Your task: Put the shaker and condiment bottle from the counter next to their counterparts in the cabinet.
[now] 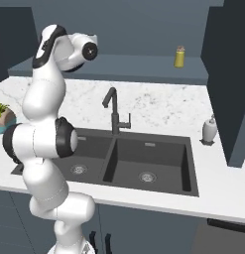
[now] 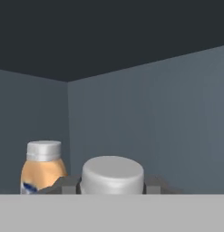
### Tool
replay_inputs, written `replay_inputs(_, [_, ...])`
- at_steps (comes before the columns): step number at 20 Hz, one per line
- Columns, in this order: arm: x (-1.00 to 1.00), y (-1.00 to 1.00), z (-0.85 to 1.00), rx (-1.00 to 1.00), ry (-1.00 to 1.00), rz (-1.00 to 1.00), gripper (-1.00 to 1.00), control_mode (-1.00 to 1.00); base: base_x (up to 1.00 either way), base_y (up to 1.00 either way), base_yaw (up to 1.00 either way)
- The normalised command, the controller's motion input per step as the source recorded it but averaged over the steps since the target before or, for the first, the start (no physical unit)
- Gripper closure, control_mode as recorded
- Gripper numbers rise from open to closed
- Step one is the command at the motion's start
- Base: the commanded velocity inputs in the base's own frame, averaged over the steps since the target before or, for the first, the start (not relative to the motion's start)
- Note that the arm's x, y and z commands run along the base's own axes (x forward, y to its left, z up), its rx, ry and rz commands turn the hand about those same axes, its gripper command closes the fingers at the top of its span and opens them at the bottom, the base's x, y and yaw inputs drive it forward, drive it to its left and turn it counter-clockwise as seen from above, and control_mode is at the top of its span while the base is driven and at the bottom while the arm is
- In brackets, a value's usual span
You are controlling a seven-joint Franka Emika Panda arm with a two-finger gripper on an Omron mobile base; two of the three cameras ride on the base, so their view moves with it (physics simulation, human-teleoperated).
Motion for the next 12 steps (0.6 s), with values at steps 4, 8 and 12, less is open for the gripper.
replay_inputs(4, [0.14,0.07,-0.19,0.00,0.04,0.00,1.00,-1.00,0.00,0.00,0.00])
replay_inputs(8, [0.17,0.00,-0.63,-0.01,0.04,0.00,1.00,-1.00,0.00,0.00,0.00])
replay_inputs(12, [0.35,0.00,-0.64,-0.02,0.04,-0.01,1.00,-1.00,0.00,0.00,0.00])
